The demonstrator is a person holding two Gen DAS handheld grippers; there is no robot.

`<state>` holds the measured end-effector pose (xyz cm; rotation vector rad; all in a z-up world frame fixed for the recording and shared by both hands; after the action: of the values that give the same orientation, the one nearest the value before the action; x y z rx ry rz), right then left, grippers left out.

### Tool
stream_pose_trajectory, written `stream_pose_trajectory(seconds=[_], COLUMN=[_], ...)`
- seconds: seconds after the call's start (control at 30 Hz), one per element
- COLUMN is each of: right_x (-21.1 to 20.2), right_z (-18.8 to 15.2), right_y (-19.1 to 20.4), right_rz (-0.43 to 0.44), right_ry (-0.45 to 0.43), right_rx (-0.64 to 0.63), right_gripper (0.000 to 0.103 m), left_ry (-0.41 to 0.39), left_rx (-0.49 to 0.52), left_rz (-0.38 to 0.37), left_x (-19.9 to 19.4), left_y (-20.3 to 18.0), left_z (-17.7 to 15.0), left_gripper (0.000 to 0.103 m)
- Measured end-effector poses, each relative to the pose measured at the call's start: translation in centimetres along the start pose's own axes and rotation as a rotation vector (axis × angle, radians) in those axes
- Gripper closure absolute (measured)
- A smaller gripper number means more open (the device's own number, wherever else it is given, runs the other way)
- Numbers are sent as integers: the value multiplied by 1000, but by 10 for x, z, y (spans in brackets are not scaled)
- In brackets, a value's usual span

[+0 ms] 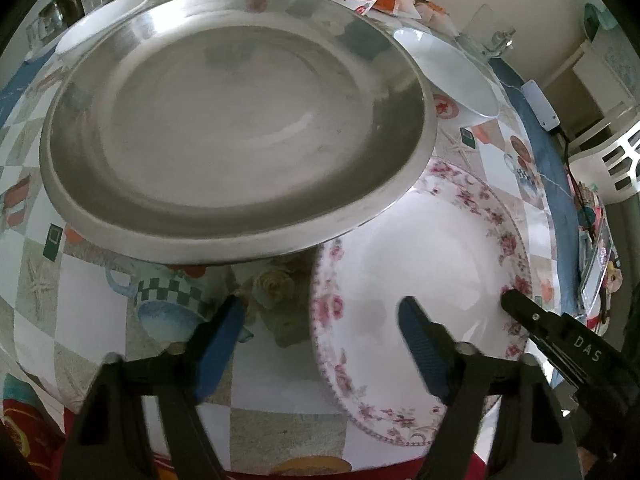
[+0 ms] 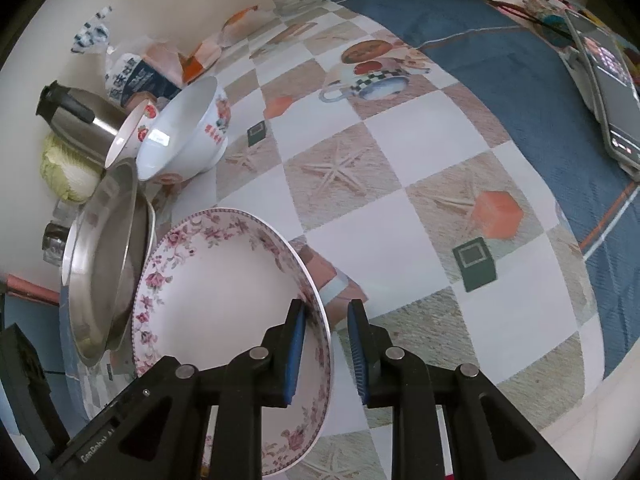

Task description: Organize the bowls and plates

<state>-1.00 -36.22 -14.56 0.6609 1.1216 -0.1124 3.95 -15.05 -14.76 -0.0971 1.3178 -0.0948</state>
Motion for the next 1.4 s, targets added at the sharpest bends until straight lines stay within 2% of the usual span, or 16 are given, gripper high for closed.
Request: stream_pose_trajectory(seconds=[0.17,0.37,0.47,0.73,0.9,0.97,1.1,1.23,1.4], right_x=[-5,-12,-14,-10,-9,-9,-11,-18,-19], right_z=[-1,3,5,7,8,8,8,6,6], right_y=[-10,-27,-32,-34,-32,-30,-34,-45,-47], right_rz=[-4,30,46,79,88,93,82,67,64], right_ry=[-7,-20,-26,-33,-39,-38,-49,-65,-71], right_rx=[24,78,97,105,98,91,108,136,142], right_gripper=[79,81,81,81,85,89,88,88,88], left_ry=[-9,-13,-20,-38,-46,-28,-20,-17,-13], left_rx=[20,7,-2,16,25,23,51,124,130], left_rz=[-35,-85,-99,-119,-110,-139,-162,-169,-192], left_x=[2,5,6,10,12,14,15,15,15], left_y=[-9,-13,-13,-27,-26,-28,-34,-46,-45], left_z=[2,8,11,19,22,23,20,16,19], left_gripper=[48,60,63,64,79,83,84,84,85])
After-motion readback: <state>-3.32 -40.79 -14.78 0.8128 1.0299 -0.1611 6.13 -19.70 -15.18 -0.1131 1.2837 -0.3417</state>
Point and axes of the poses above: each gripper's, at about its wrist camera, not at the fingertips, and x roughly the way its jaws point, y to its left, z to its top, the point moved 2 cm from there along x, roughly the way its jaws point, and after that the axes turned 6 degrees about z, right-handed, at the moved point
